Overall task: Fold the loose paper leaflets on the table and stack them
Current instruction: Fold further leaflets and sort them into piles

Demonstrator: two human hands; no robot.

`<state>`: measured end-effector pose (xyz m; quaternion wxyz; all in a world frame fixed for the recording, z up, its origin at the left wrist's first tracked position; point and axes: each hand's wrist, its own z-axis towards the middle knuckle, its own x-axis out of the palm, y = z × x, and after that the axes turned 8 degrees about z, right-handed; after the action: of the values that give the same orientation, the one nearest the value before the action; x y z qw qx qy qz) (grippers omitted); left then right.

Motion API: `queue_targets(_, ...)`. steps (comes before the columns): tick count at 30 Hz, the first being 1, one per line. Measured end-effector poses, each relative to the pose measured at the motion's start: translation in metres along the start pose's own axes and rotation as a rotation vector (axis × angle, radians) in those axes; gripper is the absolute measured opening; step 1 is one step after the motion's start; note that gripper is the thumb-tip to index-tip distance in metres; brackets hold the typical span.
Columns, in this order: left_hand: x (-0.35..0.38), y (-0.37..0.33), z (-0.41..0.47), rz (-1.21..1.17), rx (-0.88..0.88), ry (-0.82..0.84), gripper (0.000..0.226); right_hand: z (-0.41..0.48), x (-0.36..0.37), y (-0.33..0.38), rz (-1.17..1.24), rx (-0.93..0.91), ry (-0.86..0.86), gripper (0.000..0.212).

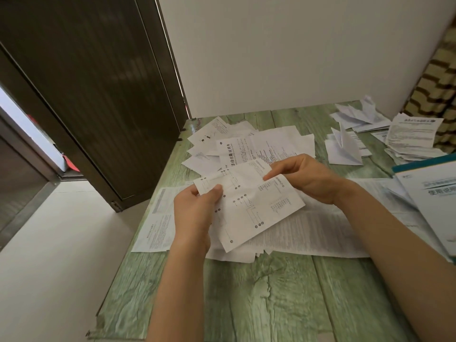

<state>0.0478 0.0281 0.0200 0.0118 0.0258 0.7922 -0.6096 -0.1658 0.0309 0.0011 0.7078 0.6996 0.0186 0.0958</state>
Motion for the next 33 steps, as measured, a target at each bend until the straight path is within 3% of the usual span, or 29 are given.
queue_targets(4,0.003,0.001,-0.001,-0.090,-0.084,0.033,0.007,-0.004,-0.001,0.006,0.096,0.083,0.200,0.042)
queue_targets(7,0.003,0.001,-0.002,-0.103,-0.115,0.111,0.022,-0.003,0.002,0.003,0.054,0.115,0.300,0.049)
queue_targets(11,0.003,0.003,-0.001,0.025,-0.042,0.108,0.042,-0.001,0.003,-0.002,-0.128,0.045,0.225,0.047)
queue_targets(14,0.000,0.003,-0.002,0.025,-0.018,0.111,0.032,0.000,0.001,-0.004,-0.018,0.047,0.199,0.011)
queue_targets(16,0.000,0.001,-0.005,-0.034,-0.009,0.163,0.026,0.003,-0.001,-0.007,0.049,0.045,0.140,0.041)
queue_targets(19,0.000,-0.003,-0.007,-0.060,0.006,0.174,0.034,0.007,0.006,-0.008,0.162,-0.025,0.011,0.036)
queue_targets(23,0.003,-0.007,-0.013,-0.014,0.035,0.216,0.030,0.009,0.012,-0.008,0.193,-0.061,-0.130,0.054)
queue_targets(26,0.004,-0.006,-0.013,-0.032,0.036,0.207,0.022,0.009,0.014,-0.007,0.188,-0.070,-0.173,0.036)
queue_targets(30,0.003,-0.005,-0.011,-0.055,0.050,0.149,0.057,0.009,0.012,-0.006,0.183,-0.070,-0.177,0.026)
queue_targets(33,0.005,-0.006,-0.011,-0.013,0.091,0.110,0.109,0.009,0.012,-0.006,0.174,-0.072,-0.169,0.037)
